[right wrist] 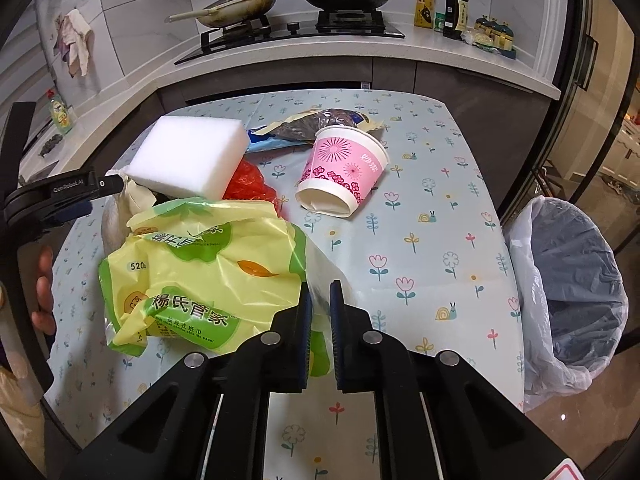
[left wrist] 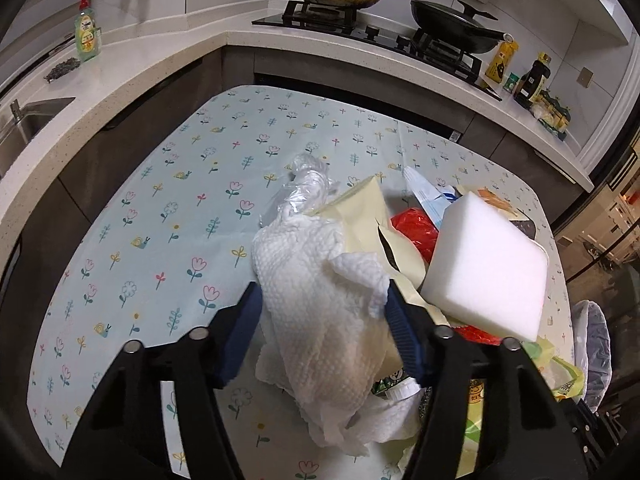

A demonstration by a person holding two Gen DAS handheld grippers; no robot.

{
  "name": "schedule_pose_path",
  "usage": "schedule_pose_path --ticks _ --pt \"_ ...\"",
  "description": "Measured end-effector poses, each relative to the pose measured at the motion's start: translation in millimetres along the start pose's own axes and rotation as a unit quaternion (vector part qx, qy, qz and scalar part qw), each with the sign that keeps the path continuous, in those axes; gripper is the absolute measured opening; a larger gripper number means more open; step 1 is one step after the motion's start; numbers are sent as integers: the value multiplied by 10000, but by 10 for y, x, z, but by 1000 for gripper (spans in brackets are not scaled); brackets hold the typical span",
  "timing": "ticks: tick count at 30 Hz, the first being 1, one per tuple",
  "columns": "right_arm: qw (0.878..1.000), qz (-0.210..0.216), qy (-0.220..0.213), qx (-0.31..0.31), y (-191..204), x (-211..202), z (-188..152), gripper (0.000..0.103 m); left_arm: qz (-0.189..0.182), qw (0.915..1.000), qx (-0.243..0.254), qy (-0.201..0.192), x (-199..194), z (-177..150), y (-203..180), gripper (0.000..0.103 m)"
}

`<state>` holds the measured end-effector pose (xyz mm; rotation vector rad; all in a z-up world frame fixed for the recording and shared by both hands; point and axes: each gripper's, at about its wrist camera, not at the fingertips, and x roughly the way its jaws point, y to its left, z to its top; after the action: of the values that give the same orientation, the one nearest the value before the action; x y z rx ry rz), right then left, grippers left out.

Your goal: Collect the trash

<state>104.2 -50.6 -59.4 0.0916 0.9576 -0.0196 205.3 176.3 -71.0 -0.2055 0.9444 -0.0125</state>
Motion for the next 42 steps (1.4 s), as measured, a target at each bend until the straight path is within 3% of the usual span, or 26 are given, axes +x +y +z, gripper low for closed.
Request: schedule_pose_path --ticks 1,3,6,22,32,35,37,42 --pt "10000 9 -1 2 4 -16 -5 9 -59 10000 -13 22 -3 -8 8 41" --pt "10000 30 -1 6 11 -44 -18 9 -152 9999 -20 63 -29 -37 30 13" --pt "10000 80 -43 15 20 -116 -38 9 -139 9999 -27 -7 -154 -103 79 6" --pt "9958 275 -811 319 -209 -841 -98 8 -288 9973 135 -656 -1280 -371 22 3" --pt "9908 145 -1171 663 -592 -1192 -192 8 -658 9917 404 -1033 -1831 -419 -359 2" --pt "9894 85 -1223 773 -694 -1264 -240 8 -806 9896 484 -1090 -1928 -429 -454 3" --pt "9892 50 -1197 844 -761 -1270 -280 8 -717 9899 528 -1104 -1936 -449 -446 4" --pt "9906 38 -1045 878 -786 -1180 -385 8 -431 9964 308 -669 -1642 -559 -94 8"
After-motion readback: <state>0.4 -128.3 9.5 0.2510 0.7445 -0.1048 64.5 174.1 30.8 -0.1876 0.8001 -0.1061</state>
